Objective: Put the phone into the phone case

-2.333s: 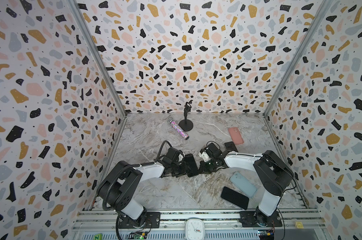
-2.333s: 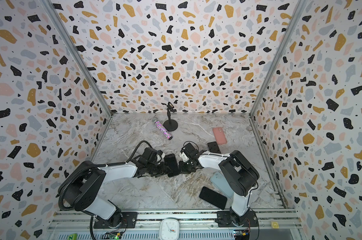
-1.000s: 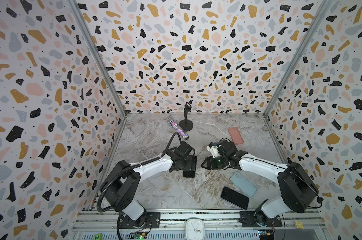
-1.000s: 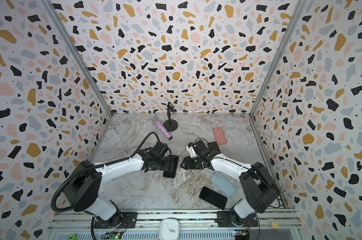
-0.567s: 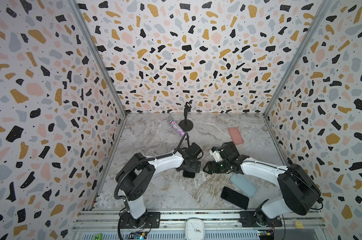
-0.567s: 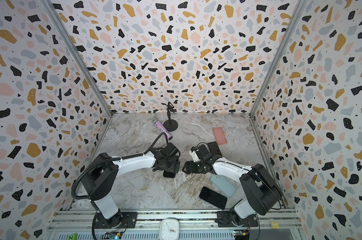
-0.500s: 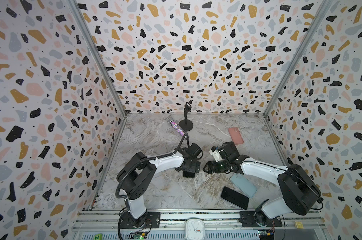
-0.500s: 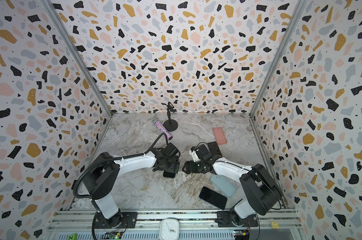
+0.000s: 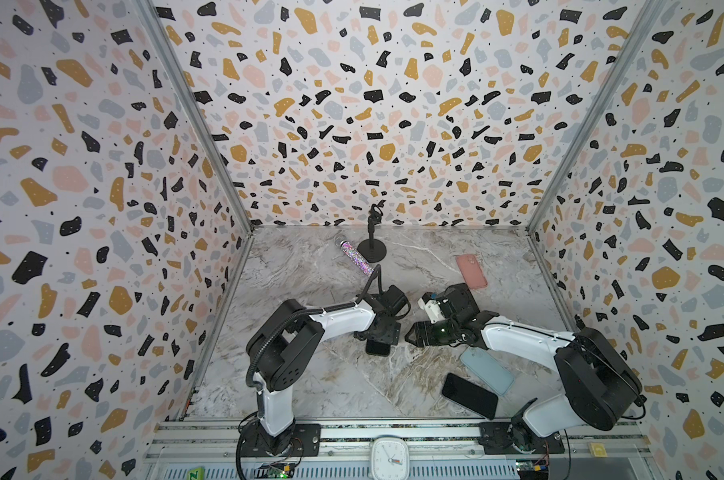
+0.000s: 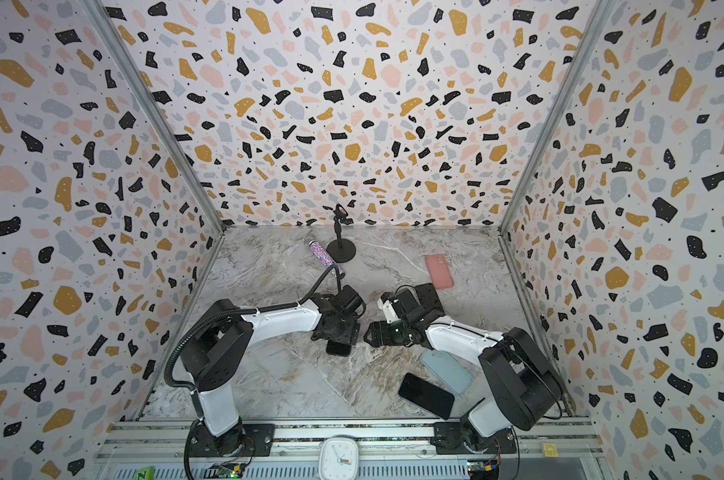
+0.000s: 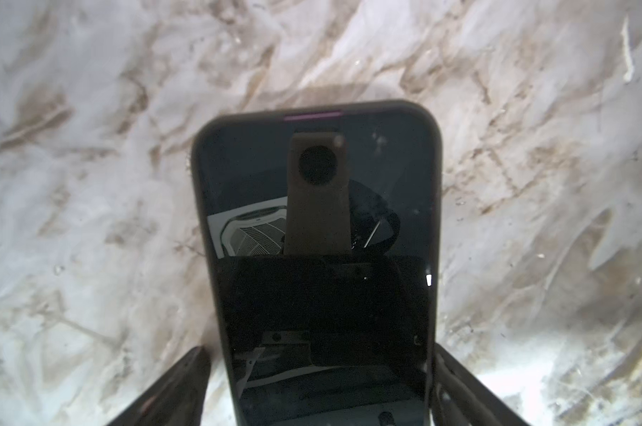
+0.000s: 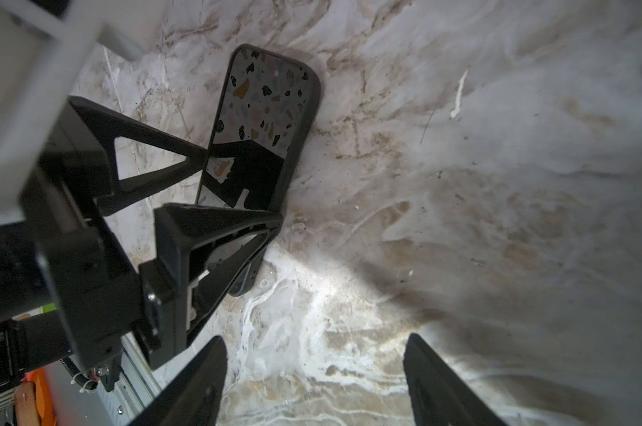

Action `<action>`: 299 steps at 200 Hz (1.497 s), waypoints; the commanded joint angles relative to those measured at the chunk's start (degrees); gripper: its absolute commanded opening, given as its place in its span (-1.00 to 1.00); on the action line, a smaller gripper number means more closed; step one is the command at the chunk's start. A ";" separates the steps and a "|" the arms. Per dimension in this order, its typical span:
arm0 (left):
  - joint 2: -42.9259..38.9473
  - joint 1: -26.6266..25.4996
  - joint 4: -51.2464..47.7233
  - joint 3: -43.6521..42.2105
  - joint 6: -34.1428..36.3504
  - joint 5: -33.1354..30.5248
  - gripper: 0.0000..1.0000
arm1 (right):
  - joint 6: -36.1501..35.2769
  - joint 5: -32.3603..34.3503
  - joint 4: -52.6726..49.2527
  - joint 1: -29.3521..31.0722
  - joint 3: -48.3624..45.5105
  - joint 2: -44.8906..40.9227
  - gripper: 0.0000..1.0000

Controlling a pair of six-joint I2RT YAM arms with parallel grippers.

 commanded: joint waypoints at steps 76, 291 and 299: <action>0.70 -0.10 -1.27 0.83 -0.85 -4.09 0.57 | 0.02 -0.87 0.14 -0.08 -0.31 -1.22 0.44; 3.60 22.01 -4.02 14.31 16.98 -6.99 0.34 | -3.18 -1.51 -4.04 -4.26 3.19 -2.73 0.40; 4.81 22.34 -3.87 14.84 17.21 -7.23 0.33 | -3.49 -1.64 -4.40 -4.37 3.42 -2.98 0.40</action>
